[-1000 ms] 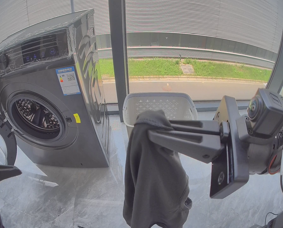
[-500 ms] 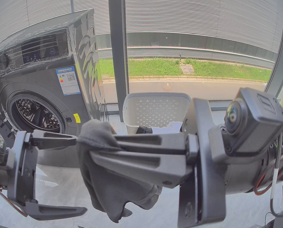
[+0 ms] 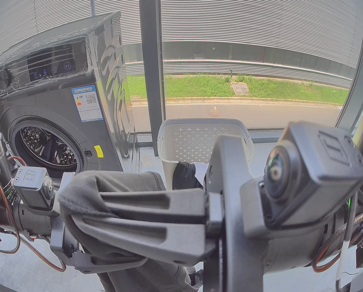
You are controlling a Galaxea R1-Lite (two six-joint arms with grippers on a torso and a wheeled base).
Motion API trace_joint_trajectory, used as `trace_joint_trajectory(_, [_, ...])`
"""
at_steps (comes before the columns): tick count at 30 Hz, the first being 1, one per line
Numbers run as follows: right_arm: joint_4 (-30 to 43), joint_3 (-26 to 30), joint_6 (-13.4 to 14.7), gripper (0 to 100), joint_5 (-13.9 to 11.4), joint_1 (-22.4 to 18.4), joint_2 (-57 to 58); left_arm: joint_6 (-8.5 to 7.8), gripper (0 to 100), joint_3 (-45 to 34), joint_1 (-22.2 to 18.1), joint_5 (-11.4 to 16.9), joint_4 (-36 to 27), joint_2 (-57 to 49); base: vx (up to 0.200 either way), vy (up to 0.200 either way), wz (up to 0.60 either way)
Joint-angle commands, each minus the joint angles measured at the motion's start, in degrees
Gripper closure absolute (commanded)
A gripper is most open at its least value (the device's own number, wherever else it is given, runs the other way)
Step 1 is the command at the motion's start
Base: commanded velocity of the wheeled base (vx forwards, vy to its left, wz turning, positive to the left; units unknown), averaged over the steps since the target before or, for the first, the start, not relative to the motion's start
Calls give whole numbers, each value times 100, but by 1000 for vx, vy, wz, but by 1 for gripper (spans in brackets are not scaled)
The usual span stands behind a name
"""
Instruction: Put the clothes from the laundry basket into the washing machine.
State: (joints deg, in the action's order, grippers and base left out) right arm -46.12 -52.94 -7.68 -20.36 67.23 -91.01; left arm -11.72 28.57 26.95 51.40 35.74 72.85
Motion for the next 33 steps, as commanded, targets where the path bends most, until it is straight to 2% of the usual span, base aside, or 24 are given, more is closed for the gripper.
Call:
trace_joint_trajectory(1, [-3,-5,3,100,-3,36,-48,3,0,-19,3,-16,249,317,0,0,0])
trace_joint_trajectory(5, [-3,-14,3,100,-3,44,-57,3,0,-10,47,-16,284,370,0,0,0])
trace_joint_trajectory(6, [-3,-14,3,100,-3,44,-83,3,100,-1,91,-7,284,379,0,0,0])
trace_joint_trajectory(10, [-3,-23,3,100,-3,44,-153,11,100,-19,223,2,284,379,0,0,0])
trace_joint_trajectory(19, [-3,-49,12,100,-3,36,-232,38,100,-10,231,-7,284,405,0,0,0])
trace_joint_trajectory(24, [-3,-32,206,100,50,-35,-259,38,100,43,214,-16,293,397,0,0,0])
trace_joint_trajectory(25, [-3,-41,249,100,58,-166,-276,38,100,60,196,-16,302,388,0,0,0])
trace_joint_trajectory(26, [-3,-49,267,0,58,-307,-285,47,100,69,196,-16,302,370,0,0,0])
trace_joint_trajectory(29, [-3,-23,293,0,85,-404,-276,47,100,78,187,-33,302,361,0,0,0])
trace_joint_trajectory(31, [-3,153,408,0,480,-790,-215,64,100,122,170,-95,346,344,0,0,0])
trace_joint_trajectory(33, [-3,346,487,0,656,-1221,-22,73,100,140,82,-147,425,335,0,0,0])
